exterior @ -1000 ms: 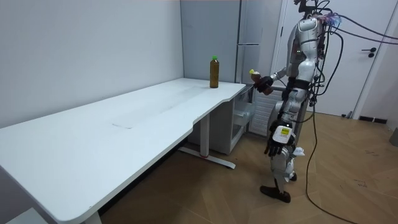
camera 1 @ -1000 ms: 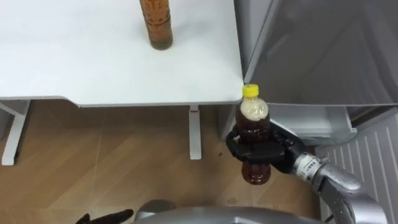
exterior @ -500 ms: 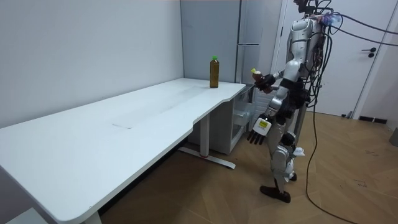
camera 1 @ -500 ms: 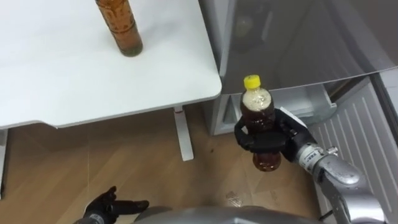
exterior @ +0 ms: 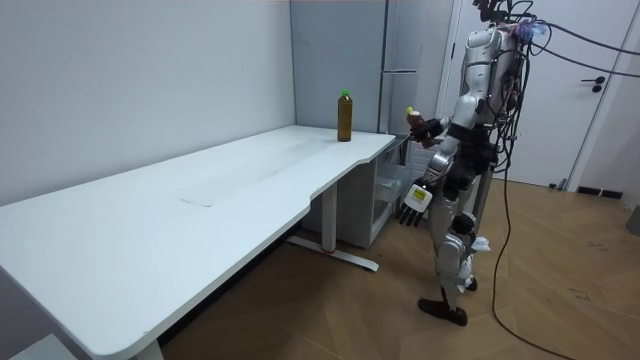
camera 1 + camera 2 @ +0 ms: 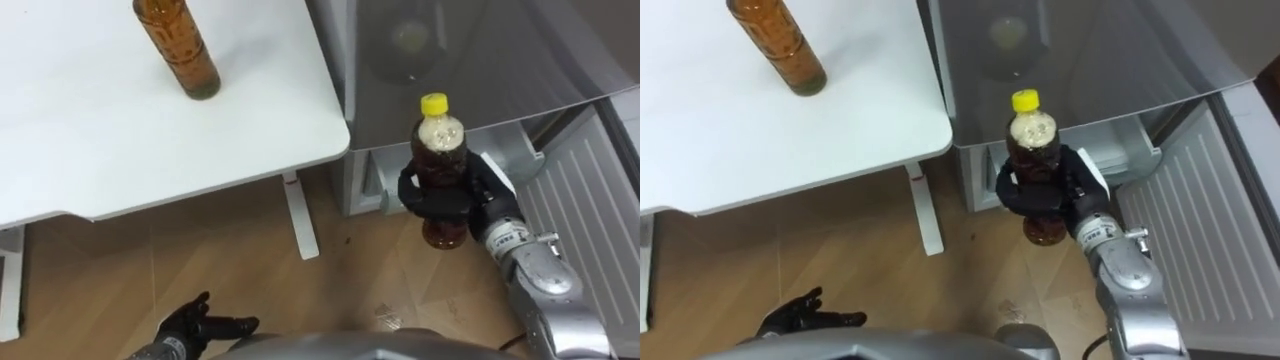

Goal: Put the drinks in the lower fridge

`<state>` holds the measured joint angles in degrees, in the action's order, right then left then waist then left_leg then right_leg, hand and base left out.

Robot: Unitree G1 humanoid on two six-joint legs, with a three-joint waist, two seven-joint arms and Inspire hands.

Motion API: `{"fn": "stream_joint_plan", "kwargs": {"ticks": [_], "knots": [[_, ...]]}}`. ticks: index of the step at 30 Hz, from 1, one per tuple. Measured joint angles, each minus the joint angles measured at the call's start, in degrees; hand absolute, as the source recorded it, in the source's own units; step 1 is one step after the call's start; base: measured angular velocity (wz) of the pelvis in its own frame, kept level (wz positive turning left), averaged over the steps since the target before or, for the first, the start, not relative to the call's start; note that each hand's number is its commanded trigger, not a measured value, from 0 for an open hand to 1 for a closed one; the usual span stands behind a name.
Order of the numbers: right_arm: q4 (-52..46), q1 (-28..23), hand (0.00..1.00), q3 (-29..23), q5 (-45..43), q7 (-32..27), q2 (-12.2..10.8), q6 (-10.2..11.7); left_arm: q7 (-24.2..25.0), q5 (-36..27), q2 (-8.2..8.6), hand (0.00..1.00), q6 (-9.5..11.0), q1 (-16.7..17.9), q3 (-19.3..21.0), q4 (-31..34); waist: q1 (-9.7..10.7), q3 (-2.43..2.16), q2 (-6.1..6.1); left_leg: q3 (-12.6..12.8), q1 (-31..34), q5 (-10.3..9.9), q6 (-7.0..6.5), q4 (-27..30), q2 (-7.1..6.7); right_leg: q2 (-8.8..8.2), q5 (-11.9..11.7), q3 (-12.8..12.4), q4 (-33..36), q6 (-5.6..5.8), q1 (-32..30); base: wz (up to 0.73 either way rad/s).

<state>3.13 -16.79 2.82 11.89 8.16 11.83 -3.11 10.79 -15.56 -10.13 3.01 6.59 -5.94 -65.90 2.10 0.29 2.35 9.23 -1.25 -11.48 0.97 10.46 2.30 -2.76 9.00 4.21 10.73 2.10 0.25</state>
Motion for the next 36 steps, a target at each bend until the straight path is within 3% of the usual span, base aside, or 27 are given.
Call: {"fn": "stream_joint_plan", "kwargs": {"ticks": [3, 10, 14, 20, 22, 26, 30, 36], "knots": [[4.88, 0.67, 1.00, 0.01, 4.25, -1.49, -0.53, 1.97, -0.35, -0.07, 0.02, 0.00, 0.07, 0.47, 0.01, -0.51, 0.72, 0.09, -0.19, -0.02, -0.20, 0.00, 0.00, 0.03, 0.01, -0.01, 0.00, 0.16, -0.04, 0.00, 0.25, 0.00], [12.18, 1.65, 1.00, -0.25, 12.89, -5.66, -0.82, 1.85, -0.53, 0.03, -0.02, 0.00, 0.88, 1.85, 0.92, -0.41, 0.65, 0.55, -0.87, -0.31, -0.38, 0.00, 0.00, -0.14, -0.03, -0.02, 0.33, 0.41, -0.09, -0.12, 0.58, 0.02], [12.64, 3.91, 1.00, -1.59, 24.76, -9.68, -0.84, 1.85, -0.53, 0.00, -0.01, 0.00, 1.22, 2.12, 1.67, -0.33, 0.53, 0.73, -1.28, -0.76, -0.21, 0.00, 0.01, 0.22, -0.05, -0.06, 0.44, 0.81, -0.05, -0.11, 0.78, 0.07], [15.88, 7.49, 1.00, -4.66, 34.54, -13.37, -0.77, 2.33, -0.56, 0.15, -0.03, 0.00, 1.24, 4.61, 4.34, 2.05, 0.44, 0.11, -2.42, -3.23, 0.72, 0.01, 0.03, 1.26, -0.10, -0.23, 0.66, 3.35, 0.20, -0.25, 1.19, 0.21], [17.69, 7.85, 1.00, -5.42, 39.06, -14.51, -0.77, 2.36, -0.51, 0.01, -0.05, 0.00, 1.28, 5.40, 5.60, 1.99, 0.39, 0.16, -2.68, -4.65, 0.78, 0.00, 0.05, 1.66, -0.10, -0.24, 0.66, 4.67, 0.35, -0.25, 1.90, 0.36], [25.24, 12.74, 1.00, -9.10, 50.09, -16.95, -0.71, 2.82, -0.51, 0.06, -0.05, 0.00, 1.19, 5.48, 7.43, 2.75, -0.27, 0.34, -3.00, -5.89, 3.76, -0.58, 0.01, 5.90, -0.13, -0.73, 1.27, 7.34, 2.27, -0.30, 1.45, 0.34], [31.98, 18.33, 1.00, -10.97, 56.16, -17.94, -0.20, 3.43, -0.53, 0.11, -0.05, 0.00, 1.03, 5.19, 8.09, 4.01, -1.08, 0.67, -3.52, -7.65, 8.21, -1.22, -0.16, 10.09, -0.99, -1.82, 4.54, 7.60, 8.11, -0.76, -2.80, 0.25], [42.89, 29.30, 1.00, -11.57, 67.31, -18.47, 2.22, 3.51, -0.17, 0.05, -1.02, 0.00, -0.18, 2.20, 8.02, 4.00, -2.22, 0.90, -3.59, -8.55, 15.26, -1.14, -0.25, 15.17, -1.60, -3.48, 6.73, 8.29, 15.98, -1.29, -10.97, 0.13]]}}
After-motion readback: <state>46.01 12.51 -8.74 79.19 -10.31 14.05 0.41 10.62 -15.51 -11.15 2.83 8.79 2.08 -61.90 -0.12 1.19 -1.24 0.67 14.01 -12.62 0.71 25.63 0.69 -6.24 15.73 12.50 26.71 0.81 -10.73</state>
